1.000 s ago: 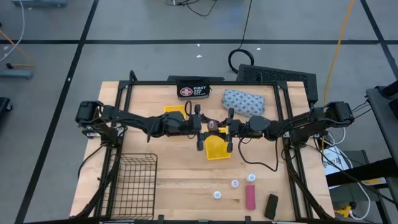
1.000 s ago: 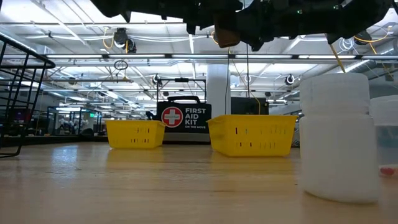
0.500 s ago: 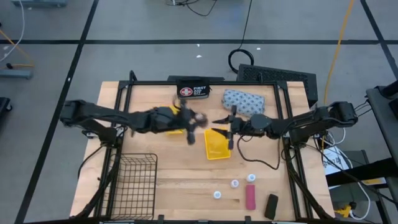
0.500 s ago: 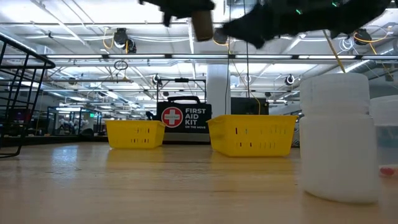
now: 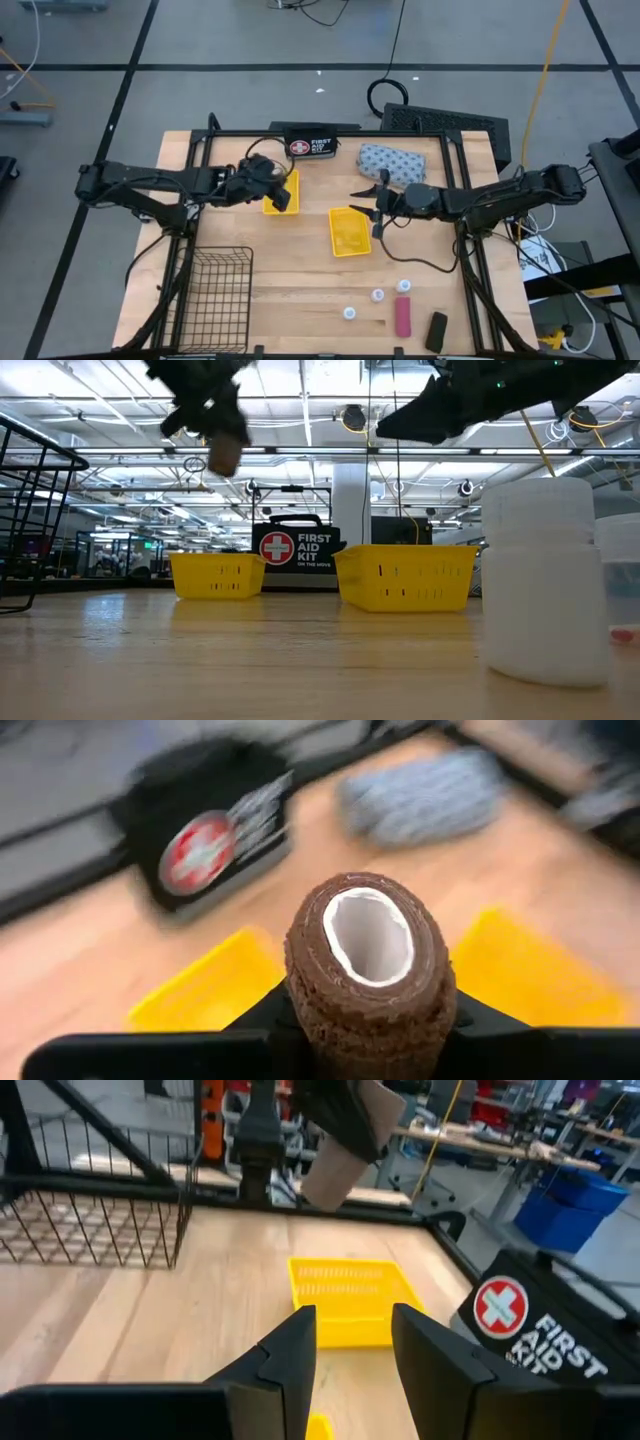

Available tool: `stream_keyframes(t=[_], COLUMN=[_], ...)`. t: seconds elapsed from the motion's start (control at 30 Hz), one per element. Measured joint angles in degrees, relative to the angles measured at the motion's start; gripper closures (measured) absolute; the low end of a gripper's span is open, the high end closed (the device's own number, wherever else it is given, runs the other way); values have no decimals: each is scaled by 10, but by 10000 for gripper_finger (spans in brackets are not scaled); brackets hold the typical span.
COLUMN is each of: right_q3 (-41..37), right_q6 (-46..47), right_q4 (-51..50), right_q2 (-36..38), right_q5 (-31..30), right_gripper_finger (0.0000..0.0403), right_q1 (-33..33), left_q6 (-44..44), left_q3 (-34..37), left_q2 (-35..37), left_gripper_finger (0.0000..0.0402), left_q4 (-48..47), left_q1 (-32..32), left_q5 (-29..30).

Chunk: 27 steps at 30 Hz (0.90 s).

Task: Pick & Place Medicine items
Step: Put the brown bandage into the left yellow basket

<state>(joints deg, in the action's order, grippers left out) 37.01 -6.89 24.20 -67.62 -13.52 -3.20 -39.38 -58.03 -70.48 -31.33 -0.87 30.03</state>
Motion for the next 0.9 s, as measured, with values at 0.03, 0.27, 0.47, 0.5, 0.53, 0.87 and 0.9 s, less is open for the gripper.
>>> stream_keyframes(t=[0.03, 0.27, 0.47, 0.5, 0.53, 0.87, 0.9], right_q3=[0, 0, 0, 0, 0, 0, 0], right_q6=[1, 2, 2, 2, 2, 6, 8], right_q4=[-3, -2, -5, -4, -4, -1, -3], right_q2=[0, 0, 0, 0, 0, 0, 0], right_q5=[0, 1, 1, 1, 1, 2, 2], right_gripper_finger=[282, 284, 287, 288, 288, 289, 289], right_q1=[0, -1, -2, -2, -2, -3, -3], left_q6=[-20, -130, -168, -170, -171, -147, -144], left_q3=[3, 52, 99, 105, 111, 120, 119], left_q2=[-4, -21, -49, -54, -58, -138, -147], left_gripper_finger=[311, 310, 309, 309, 309, 309, 309], left_q4=[-16, -37, 15, 36, 58, 193, 207], left_q1=[-7, -47, -81, -86, -91, -105, -105], left_q5=[1, -12, -66, -84, -99, -157, -161])
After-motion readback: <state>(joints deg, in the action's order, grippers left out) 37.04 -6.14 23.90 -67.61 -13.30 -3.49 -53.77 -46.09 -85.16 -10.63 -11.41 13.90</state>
